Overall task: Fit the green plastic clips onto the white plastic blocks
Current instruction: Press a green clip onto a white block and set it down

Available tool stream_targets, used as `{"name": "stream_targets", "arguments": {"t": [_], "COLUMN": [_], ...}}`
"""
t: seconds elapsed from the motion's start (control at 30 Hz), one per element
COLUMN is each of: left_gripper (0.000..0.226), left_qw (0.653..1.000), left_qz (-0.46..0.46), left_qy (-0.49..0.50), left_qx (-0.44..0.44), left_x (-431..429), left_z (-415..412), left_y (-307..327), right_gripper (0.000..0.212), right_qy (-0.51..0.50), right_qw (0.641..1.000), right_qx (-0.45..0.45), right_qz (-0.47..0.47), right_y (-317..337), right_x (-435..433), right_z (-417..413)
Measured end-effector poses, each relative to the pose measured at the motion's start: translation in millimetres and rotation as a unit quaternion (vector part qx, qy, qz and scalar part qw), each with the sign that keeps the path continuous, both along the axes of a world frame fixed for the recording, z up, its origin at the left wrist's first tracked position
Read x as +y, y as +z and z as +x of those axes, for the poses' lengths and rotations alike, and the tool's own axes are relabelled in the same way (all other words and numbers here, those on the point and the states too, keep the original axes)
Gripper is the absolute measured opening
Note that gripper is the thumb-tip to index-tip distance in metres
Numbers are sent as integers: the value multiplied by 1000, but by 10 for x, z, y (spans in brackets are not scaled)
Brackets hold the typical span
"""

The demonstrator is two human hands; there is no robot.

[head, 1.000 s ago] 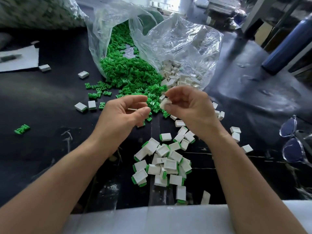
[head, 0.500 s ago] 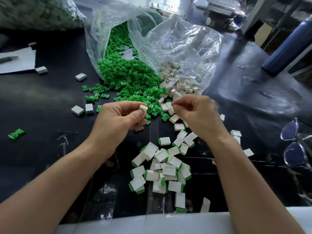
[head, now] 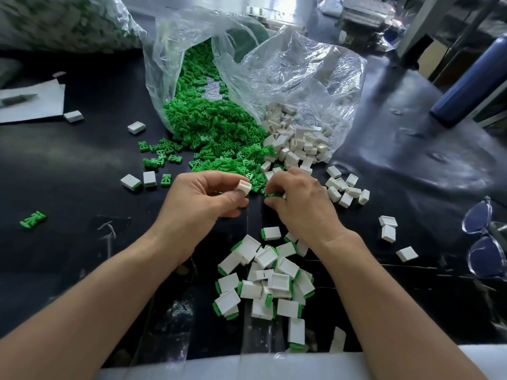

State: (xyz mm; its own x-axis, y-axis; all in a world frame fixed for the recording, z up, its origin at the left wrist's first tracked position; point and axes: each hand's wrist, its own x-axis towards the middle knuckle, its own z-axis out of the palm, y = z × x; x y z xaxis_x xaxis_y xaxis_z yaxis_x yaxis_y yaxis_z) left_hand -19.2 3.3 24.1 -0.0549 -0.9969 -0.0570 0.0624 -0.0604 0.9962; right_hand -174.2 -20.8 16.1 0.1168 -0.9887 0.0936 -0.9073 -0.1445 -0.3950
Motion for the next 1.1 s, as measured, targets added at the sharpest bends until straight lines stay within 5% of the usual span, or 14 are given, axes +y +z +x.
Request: {"name": "stream_targets", "arguments": {"t": [0.27, 0.37, 0.47, 0.57, 0.7, 1.1], "left_gripper": [14, 12, 12, 10, 6, 9], "left_qw": [1000, 1000, 1000, 1000, 1000, 999], "left_qz": [10, 8, 7, 11, 25, 9], "left_qy": [0, -8, -8, -11, -13, -25], "left_qx": [-21, -19, -13, -22, -5, -23], "left_x": [-2, 3, 3, 0, 8, 16], "left_z": [0, 9, 8, -3, -9, -6], "left_y": [-17, -16, -10, -11, -7, -16], "right_gripper": [13, 5, 23, 26, 28, 22], "right_qy": [9, 8, 13, 40, 41, 68], "right_qw": [1000, 989, 943, 907, 891, 924], "right_qx": [-8, -143, -333, -418, -451, -376], "right_qz": [-4, -29, -8, 23, 38, 32], "right_y": [-12, 49, 129, 161, 164, 172], "right_x": [-7, 6, 57, 110, 122, 144], "right_z": [-16, -33, -18, 20, 31, 36]}}
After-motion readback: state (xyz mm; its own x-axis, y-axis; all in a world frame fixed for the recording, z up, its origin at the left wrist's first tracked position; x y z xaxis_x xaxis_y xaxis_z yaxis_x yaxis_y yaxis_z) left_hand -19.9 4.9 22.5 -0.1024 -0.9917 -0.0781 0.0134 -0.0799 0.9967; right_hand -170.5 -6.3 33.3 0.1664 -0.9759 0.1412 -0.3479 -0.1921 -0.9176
